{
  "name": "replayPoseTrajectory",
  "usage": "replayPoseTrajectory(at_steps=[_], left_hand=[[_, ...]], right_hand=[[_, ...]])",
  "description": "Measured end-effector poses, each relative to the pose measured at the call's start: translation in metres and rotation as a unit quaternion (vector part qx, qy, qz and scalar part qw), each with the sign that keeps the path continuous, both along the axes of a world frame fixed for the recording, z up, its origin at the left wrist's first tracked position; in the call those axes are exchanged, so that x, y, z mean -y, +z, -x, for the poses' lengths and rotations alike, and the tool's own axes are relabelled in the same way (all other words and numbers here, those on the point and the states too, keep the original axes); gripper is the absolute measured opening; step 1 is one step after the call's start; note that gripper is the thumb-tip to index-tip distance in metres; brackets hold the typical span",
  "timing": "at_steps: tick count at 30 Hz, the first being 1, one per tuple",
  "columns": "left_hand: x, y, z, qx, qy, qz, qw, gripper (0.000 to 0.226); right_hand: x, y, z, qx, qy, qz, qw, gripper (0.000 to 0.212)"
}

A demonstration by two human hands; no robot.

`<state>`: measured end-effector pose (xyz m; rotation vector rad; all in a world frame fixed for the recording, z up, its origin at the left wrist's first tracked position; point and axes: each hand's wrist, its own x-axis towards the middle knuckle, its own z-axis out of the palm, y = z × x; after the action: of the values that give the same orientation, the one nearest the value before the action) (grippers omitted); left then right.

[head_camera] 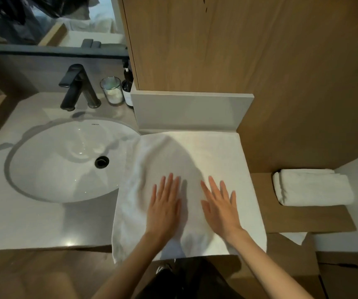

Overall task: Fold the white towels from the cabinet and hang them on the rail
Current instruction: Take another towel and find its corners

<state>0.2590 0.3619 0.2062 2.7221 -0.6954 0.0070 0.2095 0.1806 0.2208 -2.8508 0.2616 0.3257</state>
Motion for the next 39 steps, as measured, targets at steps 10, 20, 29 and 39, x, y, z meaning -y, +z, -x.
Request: replayPoseTrajectory(at_steps=[10, 20, 29, 39], left_hand=[[-0.043, -0.011, 0.023, -0.043, 0.008, -0.028, 0.999, 0.051], [-0.085, -0.001, 0.017, -0.039, 0.028, 0.052, 0.997, 0.051], [-0.113, 0.008, 0.049, -0.049, 0.235, 0.057, 0.969, 0.065], [-0.102, 0.030, 0.042, -0.168, 0.267, 0.220, 0.923, 0.039]], right_hand=[[0.015, -0.011, 0.043, 0.011, 0.029, -0.025, 0.999, 0.050], [0.042, -0.001, 0.099, -0.049, 0.093, 0.034, 0.994, 0.086], [0.042, -0.002, 0.108, 0.038, 0.075, 0.041, 0.996, 0.056], [0.025, 0.026, 0.084, 0.179, -0.010, -0.070, 0.981, 0.035]])
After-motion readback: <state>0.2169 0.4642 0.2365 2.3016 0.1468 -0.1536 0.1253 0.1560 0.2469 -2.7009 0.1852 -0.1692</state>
